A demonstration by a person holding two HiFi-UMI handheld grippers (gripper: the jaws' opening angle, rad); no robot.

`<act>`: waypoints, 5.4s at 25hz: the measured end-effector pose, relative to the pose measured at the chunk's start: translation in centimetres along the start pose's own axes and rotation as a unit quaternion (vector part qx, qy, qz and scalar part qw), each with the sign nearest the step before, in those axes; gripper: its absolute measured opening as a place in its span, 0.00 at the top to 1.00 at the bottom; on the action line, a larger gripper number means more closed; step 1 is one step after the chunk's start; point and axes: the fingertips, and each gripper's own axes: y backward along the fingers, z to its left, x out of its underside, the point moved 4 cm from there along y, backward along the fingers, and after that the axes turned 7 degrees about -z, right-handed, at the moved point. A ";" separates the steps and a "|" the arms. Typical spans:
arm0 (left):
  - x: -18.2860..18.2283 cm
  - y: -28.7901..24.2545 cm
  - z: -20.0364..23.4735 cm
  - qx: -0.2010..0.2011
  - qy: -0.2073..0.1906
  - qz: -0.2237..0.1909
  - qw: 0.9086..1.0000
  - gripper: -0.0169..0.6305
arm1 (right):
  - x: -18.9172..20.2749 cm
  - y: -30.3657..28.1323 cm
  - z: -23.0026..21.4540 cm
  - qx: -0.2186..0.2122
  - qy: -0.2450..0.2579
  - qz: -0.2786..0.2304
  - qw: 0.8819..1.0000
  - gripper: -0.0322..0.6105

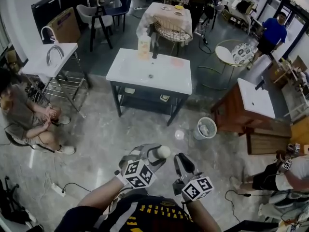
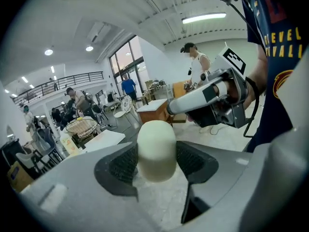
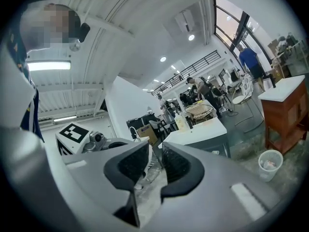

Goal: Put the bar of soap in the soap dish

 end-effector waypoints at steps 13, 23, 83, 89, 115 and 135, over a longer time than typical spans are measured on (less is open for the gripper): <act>0.3 -3.0 5.2 -0.005 -0.091 0.044 0.995 0.58 | 0.4 -5.5 -2.7 -0.024 -0.034 0.008 0.999 0.77; 0.4 -7.3 11.0 -0.024 -0.119 0.082 0.989 0.58 | -1.2 -11.8 -7.7 -0.057 -0.055 0.008 0.997 0.77; 1.8 -29.2 38.9 -0.009 -0.140 0.123 0.983 0.58 | -10.2 -36.9 -31.5 -0.017 -0.072 0.003 0.997 0.77; 3.4 -29.5 43.0 0.007 -0.138 0.111 0.984 0.58 | -9.9 -41.3 -31.7 0.003 -0.069 0.004 0.998 0.77; 6.5 -31.0 50.1 0.036 -0.146 0.104 0.983 0.58 | -8.0 -48.3 -32.9 0.047 -0.088 0.003 0.995 0.78; 5.1 -42.1 57.3 0.037 -0.151 0.128 0.980 0.58 | -11.6 -54.5 -43.7 0.049 -0.110 -0.022 0.992 0.79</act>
